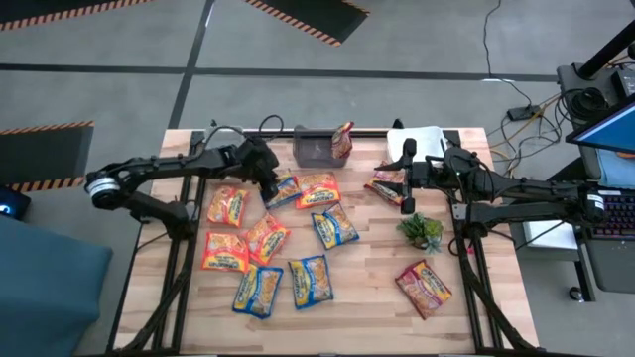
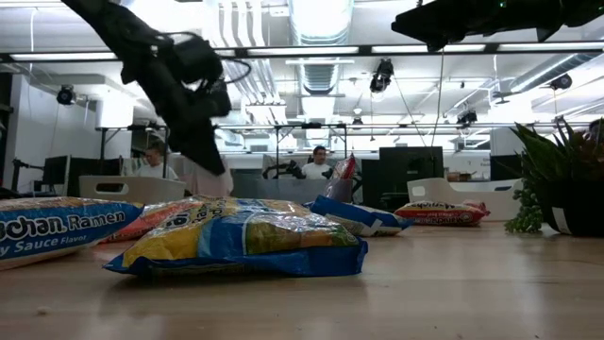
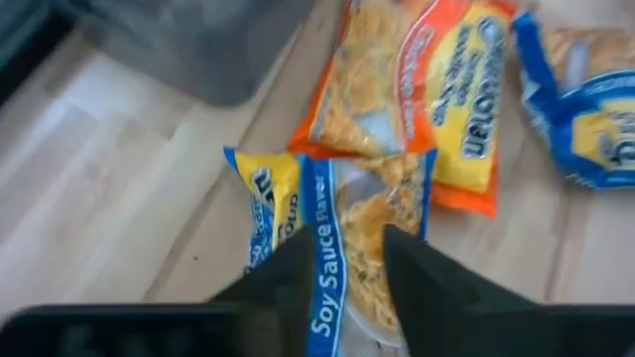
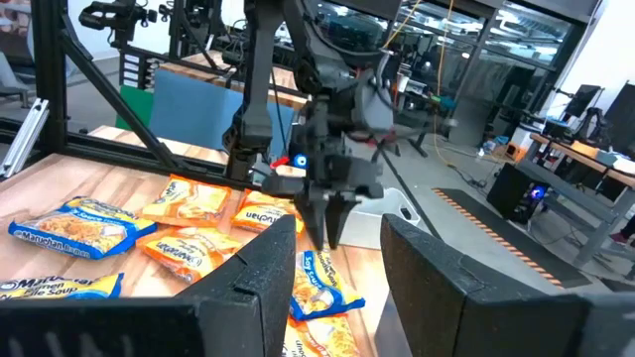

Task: Sort Maruchan noodles
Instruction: Put the blue noodle pack into the gray bin

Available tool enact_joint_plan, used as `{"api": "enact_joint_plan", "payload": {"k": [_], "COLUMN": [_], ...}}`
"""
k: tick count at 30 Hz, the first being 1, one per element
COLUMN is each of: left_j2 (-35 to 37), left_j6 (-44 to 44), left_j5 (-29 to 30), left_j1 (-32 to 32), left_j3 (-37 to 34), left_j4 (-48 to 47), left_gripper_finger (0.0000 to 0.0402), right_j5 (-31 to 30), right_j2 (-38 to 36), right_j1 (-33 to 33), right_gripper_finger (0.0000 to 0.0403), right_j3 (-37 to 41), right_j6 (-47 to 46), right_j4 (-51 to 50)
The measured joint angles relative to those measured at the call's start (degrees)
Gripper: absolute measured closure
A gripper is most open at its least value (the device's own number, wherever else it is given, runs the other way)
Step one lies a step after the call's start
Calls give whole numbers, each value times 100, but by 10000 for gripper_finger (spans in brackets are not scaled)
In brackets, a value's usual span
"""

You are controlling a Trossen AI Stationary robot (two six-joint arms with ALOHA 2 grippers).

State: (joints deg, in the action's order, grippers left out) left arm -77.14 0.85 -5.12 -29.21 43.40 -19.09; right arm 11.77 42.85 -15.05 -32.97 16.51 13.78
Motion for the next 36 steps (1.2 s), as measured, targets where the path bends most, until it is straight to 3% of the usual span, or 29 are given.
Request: {"api": "enact_joint_plan", "payload": {"k": [6, 9, 12, 15, 19, 29, 31, 36], "left_j2": [-691, -1102, -1498, -1765, -1809, -1014, -695, 420], "left_j6": [-125, -313, -314, -312, -443, -480, -405, -440], "left_j5": [881, 519, 159, 93, 105, 262, 259, 528], "left_j1": [-2, -17, -17, -6, 40, 80, 94, 108], "left_j3": [0, 0, 10, 31, 25, -20, -20, -17], "left_j4": [186, 440, 593, 673, 748, 559, 554, 210], "left_gripper_finger": [134, 81, 67, 85, 143, 373, 389, 378], "right_j5": [4, 8, 11, 11, 11, 10, 11, 11], "right_j2": [0, 0, 0, 0, 0, 0, 0, 0], "right_j1": [1, 1, 2, 1, 2, 2, 0, 0], "right_gripper_finger": [264, 264, 264, 264, 264, 264, 264, 264], "right_j3": [0, 0, 0, 0, 0, 0, 0, 0], "right_j6": [0, 0, 0, 4, 2, 15, 9, 7], "right_j4": [-2, -3, -7, -9, -9, -7, -7, -7]}}
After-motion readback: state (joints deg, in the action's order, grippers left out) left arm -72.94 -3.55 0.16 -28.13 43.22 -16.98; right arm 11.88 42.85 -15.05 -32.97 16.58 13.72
